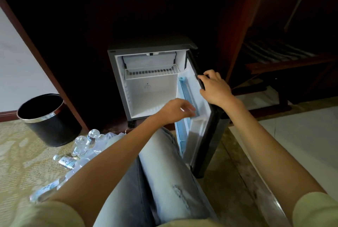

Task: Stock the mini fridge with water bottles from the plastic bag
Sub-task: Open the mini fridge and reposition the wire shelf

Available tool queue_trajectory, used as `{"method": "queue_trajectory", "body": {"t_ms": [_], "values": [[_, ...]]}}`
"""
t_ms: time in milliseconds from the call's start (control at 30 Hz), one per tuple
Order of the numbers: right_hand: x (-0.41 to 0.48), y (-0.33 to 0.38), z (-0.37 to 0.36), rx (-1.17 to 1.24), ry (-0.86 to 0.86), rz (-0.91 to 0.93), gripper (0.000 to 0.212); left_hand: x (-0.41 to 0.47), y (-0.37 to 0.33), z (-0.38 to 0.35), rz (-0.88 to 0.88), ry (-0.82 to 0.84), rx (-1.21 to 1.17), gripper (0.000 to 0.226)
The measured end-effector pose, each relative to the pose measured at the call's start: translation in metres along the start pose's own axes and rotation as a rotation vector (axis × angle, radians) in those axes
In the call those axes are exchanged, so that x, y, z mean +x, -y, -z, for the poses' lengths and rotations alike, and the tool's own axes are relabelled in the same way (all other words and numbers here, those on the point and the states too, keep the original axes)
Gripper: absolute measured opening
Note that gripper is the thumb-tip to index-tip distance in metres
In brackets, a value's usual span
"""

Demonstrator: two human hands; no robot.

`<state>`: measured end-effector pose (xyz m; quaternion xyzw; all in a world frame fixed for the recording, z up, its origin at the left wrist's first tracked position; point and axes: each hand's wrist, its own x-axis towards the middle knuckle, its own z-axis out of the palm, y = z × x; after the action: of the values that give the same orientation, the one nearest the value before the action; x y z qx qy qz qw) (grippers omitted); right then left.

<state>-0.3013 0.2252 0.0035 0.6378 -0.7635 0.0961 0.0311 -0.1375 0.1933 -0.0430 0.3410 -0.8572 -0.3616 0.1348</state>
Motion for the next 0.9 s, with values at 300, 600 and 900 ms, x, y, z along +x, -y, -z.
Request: {"method": "queue_trajectory", "body": {"t_ms": [300,600,900], "values": [[-0.005,-0.046,-0.012,-0.010,-0.184,-0.128,0.058,0.004,0.029,0.026,0.111,-0.146,-0.079,0.020],[0.020,-0.069,-0.042,0.084,-0.423,-0.274,0.060,0.003,0.097,0.056,0.408,-0.228,-0.300,0.020],[0.058,-0.026,-0.100,0.282,-0.306,-0.132,0.045,-0.015,0.163,0.083,0.607,-0.351,-0.423,0.020]]}}
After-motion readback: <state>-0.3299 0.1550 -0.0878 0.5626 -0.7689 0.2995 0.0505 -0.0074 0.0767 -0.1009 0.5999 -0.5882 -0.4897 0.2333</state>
